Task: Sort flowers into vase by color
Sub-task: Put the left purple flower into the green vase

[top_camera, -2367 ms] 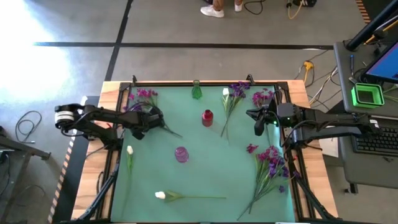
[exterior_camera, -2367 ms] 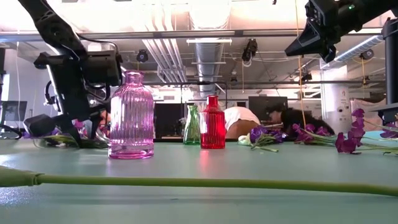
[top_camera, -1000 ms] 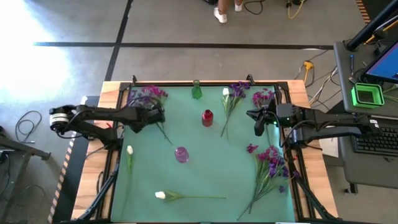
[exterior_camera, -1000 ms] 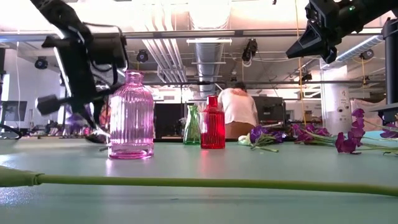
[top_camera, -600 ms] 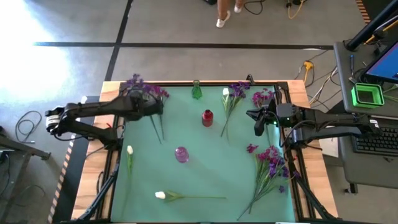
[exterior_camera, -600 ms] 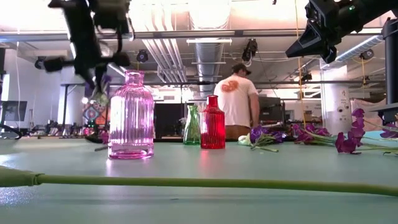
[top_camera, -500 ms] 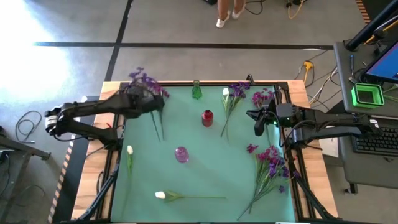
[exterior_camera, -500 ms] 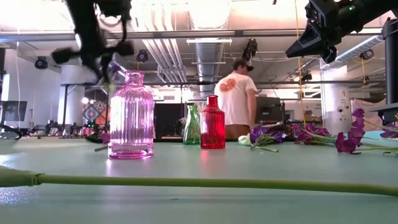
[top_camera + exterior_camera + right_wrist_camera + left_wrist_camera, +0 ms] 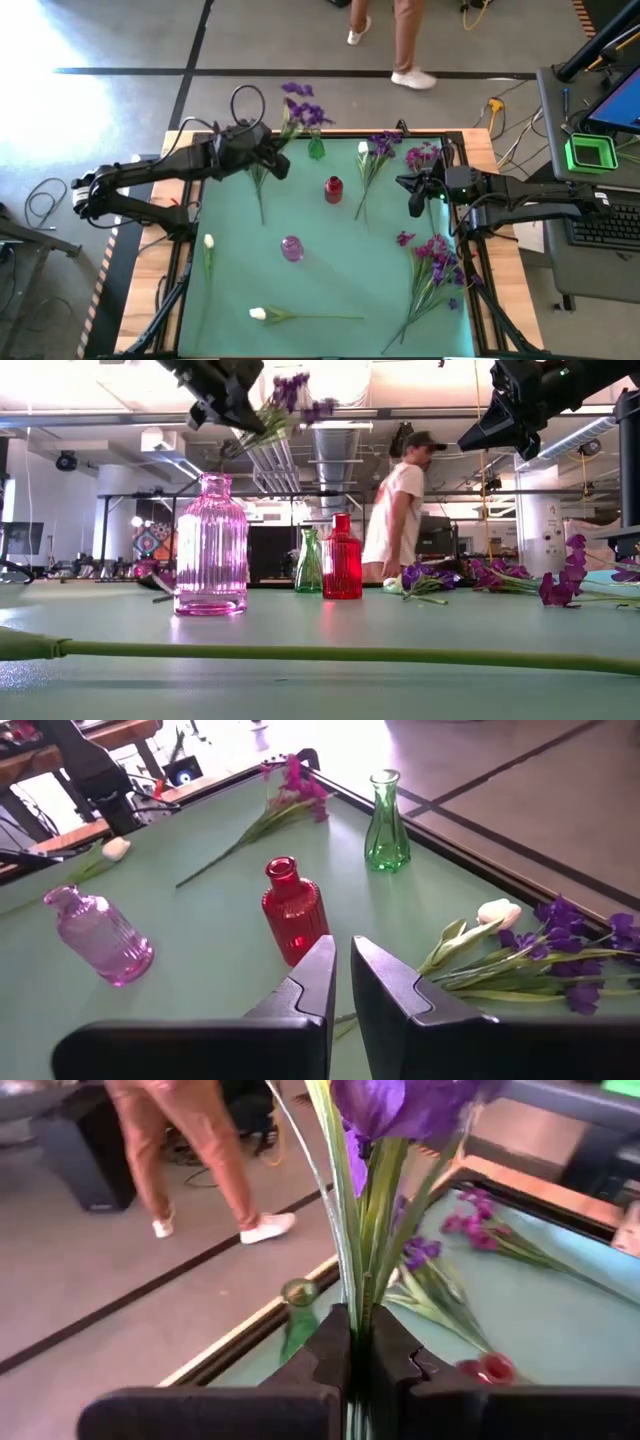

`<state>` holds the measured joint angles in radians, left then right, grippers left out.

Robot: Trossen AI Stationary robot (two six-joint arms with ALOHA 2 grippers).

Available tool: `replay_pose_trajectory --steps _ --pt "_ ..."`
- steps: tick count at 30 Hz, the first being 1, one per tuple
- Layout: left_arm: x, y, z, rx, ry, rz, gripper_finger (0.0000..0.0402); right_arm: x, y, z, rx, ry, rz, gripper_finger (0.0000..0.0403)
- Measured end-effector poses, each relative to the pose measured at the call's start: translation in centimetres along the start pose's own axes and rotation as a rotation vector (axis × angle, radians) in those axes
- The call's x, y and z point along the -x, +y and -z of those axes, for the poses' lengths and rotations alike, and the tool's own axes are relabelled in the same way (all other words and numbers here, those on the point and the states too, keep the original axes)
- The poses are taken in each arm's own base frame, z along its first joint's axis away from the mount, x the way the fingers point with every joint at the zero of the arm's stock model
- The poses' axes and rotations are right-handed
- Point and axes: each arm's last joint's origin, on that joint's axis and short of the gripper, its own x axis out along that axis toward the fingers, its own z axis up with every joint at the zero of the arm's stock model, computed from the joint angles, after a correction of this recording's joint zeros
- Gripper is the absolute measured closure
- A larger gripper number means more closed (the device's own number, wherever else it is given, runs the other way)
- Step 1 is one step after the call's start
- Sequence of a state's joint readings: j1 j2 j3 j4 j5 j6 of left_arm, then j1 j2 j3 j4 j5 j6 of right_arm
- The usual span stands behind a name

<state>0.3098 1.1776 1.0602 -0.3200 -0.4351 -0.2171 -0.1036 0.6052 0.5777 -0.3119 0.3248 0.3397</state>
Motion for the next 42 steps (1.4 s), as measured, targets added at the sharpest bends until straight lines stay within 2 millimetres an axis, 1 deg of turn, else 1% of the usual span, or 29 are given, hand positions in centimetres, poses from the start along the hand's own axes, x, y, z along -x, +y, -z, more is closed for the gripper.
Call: replay_pose_trajectory --steps 3,5,7,9,10,12,15,18,21,27,31,36,40,42 --pt "-0.4 0.3 -0.7 0.005 -0.047 0.039 0.0401 0.0 0.0 0.0 -0.001 -0.003 -0.001 0.0374" --pt "-1.1 0.1 -1.1 -0.015 -0.127 0.151 0.0401 0.0 0.0 0.0 -0.001 -0.003 -0.001 0.0374" --pt "-2.1 -0.1 -1.2 -0.041 -0.229 0.311 0.0401 0.0 0.0 0.0 0.0 -0.004 0.003 0.0374" --pt "-3.3 0.2 -1.1 -0.061 -0.323 0.439 0.0401 0.0 0.0 0.0 0.001 -0.008 0.015 0.0374" --pt "-3.9 0.5 -0.9 -0.065 -0.366 0.47 0.0401 0.0 0.0 0.0 0.0 -0.009 0.017 0.0374" --pt "-5.5 1.4 -0.3 -0.084 -0.424 0.468 0.0401 0.0 0.0 -0.1 -0.002 -0.012 0.016 0.0374" --pt "-7.6 2.4 0.7 -0.171 -0.491 0.407 0.0401 0.0 0.0 -0.2 -0.006 -0.024 0.012 0.0374" --pt "-9.1 3.4 0.9 -0.246 -0.565 0.368 0.0401 0.0 0.1 -0.5 -0.006 -0.06 0.0 0.0374" --pt "-10.4 4.5 1.1 -0.277 -0.628 0.414 0.0401 0.0 0.2 -1.0 0.026 -0.12 0.001 0.0374" --pt "-12.5 7.6 0.3 -0.162 -0.744 0.567 0.0401 -0.4 0.3 -1.7 0.076 -0.208 0.091 0.0374" --pt "-14.3 9.2 0.1 -0.075 -0.778 0.643 0.0401 -0.8 0.3 -1.6 0.093 -0.21 0.14 0.0374" --pt "-16.4 10.4 0.0 -0.001 -0.771 0.682 0.0401 -1.4 0.4 -1.4 0.093 -0.188 0.155 0.0374" --pt "-17.0 11.0 -0.7 -0.012 -0.801 0.691 0.0401 -1.8 0.5 -1.2 0.099 -0.171 0.159 0.0374" --pt "-17.6 11.4 -0.4 -0.007 -0.784 0.682 0.0401 -2.0 0.5 -1.2 0.103 -0.164 0.161 0.0374"
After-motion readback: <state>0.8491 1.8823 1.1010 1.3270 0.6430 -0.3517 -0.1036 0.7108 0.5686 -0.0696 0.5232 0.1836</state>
